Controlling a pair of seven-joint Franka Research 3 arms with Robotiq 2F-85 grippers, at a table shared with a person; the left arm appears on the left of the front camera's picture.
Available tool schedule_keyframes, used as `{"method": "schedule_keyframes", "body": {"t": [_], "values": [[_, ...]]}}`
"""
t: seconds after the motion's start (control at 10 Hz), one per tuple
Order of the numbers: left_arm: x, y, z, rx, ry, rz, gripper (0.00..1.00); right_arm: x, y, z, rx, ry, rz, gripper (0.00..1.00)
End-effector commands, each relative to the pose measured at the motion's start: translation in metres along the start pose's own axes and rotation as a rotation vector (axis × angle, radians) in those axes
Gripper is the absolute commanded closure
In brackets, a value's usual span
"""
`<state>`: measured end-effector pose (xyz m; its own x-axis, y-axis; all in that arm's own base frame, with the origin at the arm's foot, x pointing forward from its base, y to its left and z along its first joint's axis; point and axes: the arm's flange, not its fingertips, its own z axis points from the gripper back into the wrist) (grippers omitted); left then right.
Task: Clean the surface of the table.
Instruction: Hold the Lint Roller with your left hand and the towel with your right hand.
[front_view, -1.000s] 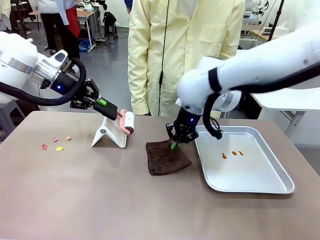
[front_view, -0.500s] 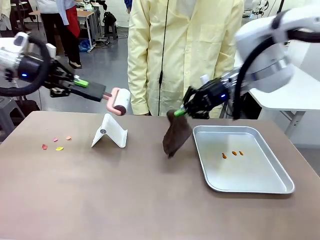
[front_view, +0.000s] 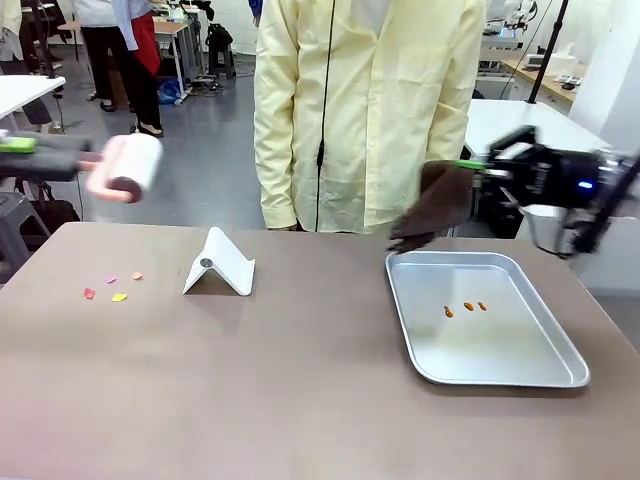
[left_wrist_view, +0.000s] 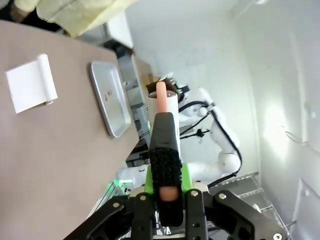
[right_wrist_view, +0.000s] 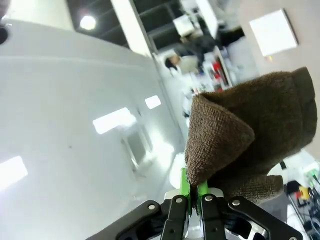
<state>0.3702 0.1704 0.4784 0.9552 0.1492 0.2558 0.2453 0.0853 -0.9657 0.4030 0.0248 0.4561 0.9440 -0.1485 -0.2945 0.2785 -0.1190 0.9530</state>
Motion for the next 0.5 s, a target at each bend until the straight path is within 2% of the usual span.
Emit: {"method": "schedule_keyframes", "body": {"t": [0.0,0.1,0.2,0.3,0.4], "values": [[-0.02,0.023,0.052,-0.086,-0.04,-0.041,1.0,-0.029,0.006,0.07,0.095,-0.129,0.041,1.0],[-0.035,0.029,0.078,-0.045,0.039,-0.025,1.0,-0.03,0.01,0.106,0.104,-0.175,-0.002,1.0],[-0.049,0.032,0.1,-0.004,0.054,-0.033,1.0,-0.029,0.012,0.134,0.095,-0.19,-0.012,1.0],[-0.064,0.04,0.125,0.092,0.005,0.008,1.0,-0.026,0.009,0.161,0.084,-0.238,0.003,1.0],[-0.075,0.048,0.147,0.099,-0.081,0.089,1.0,-0.024,0.004,0.182,0.131,-0.27,0.026,1.0]]}}
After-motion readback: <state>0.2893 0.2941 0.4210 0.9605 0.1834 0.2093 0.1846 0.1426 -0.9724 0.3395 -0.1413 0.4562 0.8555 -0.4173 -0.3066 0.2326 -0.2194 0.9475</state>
